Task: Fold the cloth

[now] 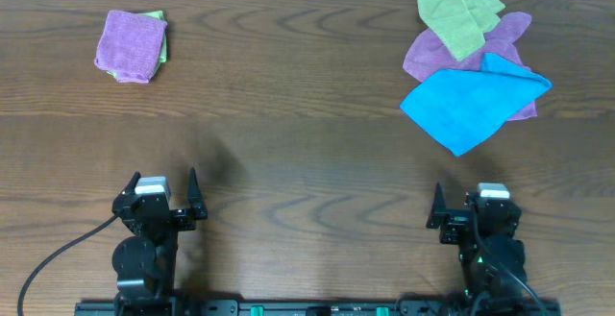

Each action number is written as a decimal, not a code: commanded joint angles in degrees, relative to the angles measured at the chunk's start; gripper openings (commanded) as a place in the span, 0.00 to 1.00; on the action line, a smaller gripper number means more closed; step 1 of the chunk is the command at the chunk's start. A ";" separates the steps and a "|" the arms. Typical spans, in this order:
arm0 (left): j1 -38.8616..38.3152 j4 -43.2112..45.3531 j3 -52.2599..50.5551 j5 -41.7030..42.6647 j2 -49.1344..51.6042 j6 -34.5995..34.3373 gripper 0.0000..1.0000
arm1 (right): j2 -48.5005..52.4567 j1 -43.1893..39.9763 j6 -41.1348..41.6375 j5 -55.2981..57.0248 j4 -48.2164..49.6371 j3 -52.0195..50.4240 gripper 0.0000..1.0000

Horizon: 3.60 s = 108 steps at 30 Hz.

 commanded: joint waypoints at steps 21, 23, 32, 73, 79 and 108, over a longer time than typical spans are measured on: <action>0.35 -0.44 -1.79 -1.03 -0.28 -0.39 0.95 | -0.55 -0.11 -0.68 -0.44 -0.17 -0.61 0.99; 0.35 -0.44 -1.79 -1.03 -0.28 -0.39 0.95 | -0.55 -0.11 -0.68 -0.46 -0.17 -0.61 0.99; 0.35 -0.44 -1.79 -1.03 -0.28 -0.39 0.95 | -0.55 -0.11 -0.68 -0.44 -0.17 -0.61 0.99; 0.35 -0.44 -1.79 -1.03 -0.28 -0.39 0.95 | 32.94 -10.40 20.41 -5.31 25.81 11.43 0.99; 0.35 -0.44 -1.79 -1.03 -0.28 -0.39 0.95 | 62.62 -16.17 19.78 -13.35 13.88 28.46 0.99; 0.35 -0.44 -1.79 -1.03 -0.28 -0.39 0.95 | 103.60 -21.59 10.91 -7.69 16.06 52.26 0.57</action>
